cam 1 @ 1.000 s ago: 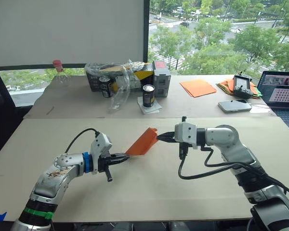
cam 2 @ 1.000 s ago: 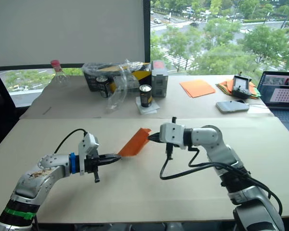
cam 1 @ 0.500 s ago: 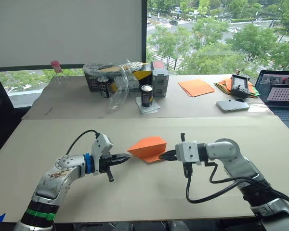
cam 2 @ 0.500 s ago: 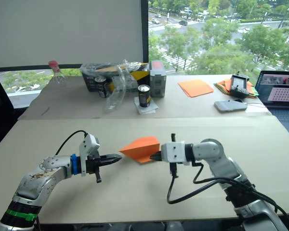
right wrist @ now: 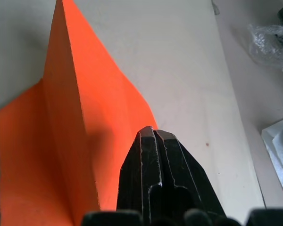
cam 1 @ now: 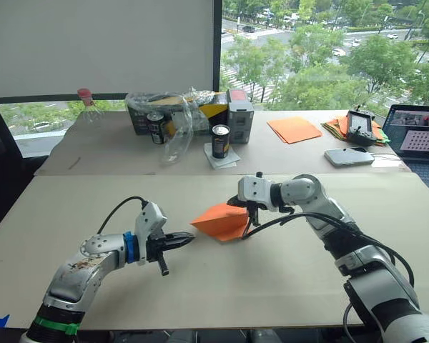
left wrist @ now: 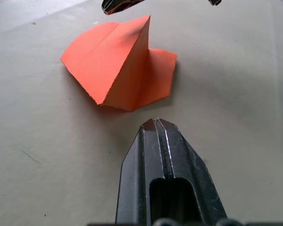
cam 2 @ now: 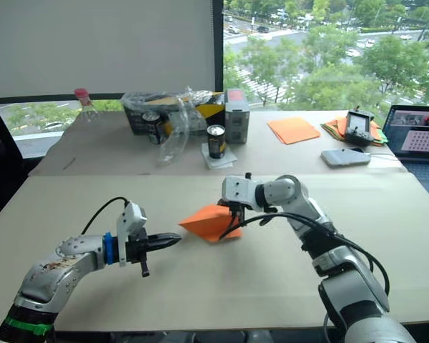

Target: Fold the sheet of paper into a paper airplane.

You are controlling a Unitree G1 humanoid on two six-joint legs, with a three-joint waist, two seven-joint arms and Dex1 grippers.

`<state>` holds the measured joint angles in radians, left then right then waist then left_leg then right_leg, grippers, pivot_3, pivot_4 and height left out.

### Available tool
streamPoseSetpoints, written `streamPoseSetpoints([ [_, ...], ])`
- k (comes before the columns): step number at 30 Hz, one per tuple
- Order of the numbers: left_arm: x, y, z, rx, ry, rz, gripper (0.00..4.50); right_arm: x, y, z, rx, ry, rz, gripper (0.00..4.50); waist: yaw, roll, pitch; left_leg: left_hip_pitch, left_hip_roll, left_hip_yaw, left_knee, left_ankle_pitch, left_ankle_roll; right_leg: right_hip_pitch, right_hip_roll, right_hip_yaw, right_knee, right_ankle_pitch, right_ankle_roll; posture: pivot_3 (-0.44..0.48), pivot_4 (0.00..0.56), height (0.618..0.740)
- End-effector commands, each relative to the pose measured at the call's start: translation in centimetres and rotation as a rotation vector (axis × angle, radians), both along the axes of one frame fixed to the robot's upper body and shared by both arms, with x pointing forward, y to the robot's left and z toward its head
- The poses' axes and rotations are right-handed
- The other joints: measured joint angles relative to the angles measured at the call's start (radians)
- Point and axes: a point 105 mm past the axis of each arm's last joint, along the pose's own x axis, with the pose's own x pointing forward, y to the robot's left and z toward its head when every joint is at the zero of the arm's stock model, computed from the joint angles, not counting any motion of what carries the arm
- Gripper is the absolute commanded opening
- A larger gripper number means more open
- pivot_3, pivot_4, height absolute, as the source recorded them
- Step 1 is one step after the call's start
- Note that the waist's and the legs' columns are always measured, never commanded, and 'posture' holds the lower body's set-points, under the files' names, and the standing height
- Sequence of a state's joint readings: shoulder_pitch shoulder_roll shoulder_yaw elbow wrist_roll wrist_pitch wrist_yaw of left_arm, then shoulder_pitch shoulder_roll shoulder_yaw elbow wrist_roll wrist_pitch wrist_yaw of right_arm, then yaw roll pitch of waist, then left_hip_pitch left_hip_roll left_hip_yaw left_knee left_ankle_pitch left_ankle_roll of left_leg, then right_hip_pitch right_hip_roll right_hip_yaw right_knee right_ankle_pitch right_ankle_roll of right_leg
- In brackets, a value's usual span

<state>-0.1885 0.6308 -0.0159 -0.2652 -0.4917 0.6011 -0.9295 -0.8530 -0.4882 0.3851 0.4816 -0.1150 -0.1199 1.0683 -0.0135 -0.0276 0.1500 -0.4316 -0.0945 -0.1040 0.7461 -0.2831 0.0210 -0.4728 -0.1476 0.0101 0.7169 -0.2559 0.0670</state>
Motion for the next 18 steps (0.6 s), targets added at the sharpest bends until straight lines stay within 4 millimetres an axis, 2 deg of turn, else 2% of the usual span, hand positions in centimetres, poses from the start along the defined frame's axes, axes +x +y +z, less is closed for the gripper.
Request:
streamPoseSetpoints([
  [1, -0.1, 0.3, 1.6, -0.020, -0.047, 0.007, 0.00, -1.0, 0.2, 0.1, 0.003, 0.021, 0.072, 0.05, -0.001, 0.000, 0.000, 0.000, 0.000, 0.000, 0.000, 0.000, 0.000, 0.000, 0.000, 0.000, 0.000, 0.000, 0.000, 0.000, 0.150, 0.670],
  [6, 0.1, 0.3, 2.1, -0.041, -0.045, 0.009, 0.00, -3.6, 0.0, -0.5, 0.030, 0.102, 0.141, 0.05, -0.002, 0.000, 0.000, 0.000, 0.000, 0.000, 0.000, 0.000, 0.000, 0.000, 0.000, 0.000, 0.000, 0.000, 0.000, 0.000, 0.150, 0.670],
  [11, 0.1, -0.2, 2.1, -0.052, -0.030, -0.026, 0.00, -4.8, -0.8, -1.3, 0.024, 0.141, 0.108, 0.05, -0.001, 0.000, 0.000, 0.000, 0.000, 0.000, 0.000, 0.000, 0.000, 0.000, 0.000, 0.000, 0.000, 0.000, 0.000, 0.000, 0.150, 0.670],
  [14, 0.4, -0.8, 2.1, -0.055, -0.027, -0.052, 0.00, -5.4, -1.1, -2.5, 0.017, 0.155, 0.064, 0.05, 0.001, 0.000, 0.000, 0.000, 0.000, 0.000, 0.000, 0.000, 0.000, 0.000, 0.000, 0.000, 0.000, 0.000, 0.000, 0.000, 0.150, 0.670],
  [18, 0.6, -1.5, 2.4, -0.066, -0.028, -0.084, 0.00, -6.7, -0.3, -2.6, 0.066, 0.171, 0.053, 0.05, 0.000, 0.000, 0.000, 0.000, 0.000, 0.000, 0.000, 0.000, 0.000, 0.000, 0.000, 0.000, 0.000, 0.000, 0.000, 0.000, 0.150, 0.670],
])
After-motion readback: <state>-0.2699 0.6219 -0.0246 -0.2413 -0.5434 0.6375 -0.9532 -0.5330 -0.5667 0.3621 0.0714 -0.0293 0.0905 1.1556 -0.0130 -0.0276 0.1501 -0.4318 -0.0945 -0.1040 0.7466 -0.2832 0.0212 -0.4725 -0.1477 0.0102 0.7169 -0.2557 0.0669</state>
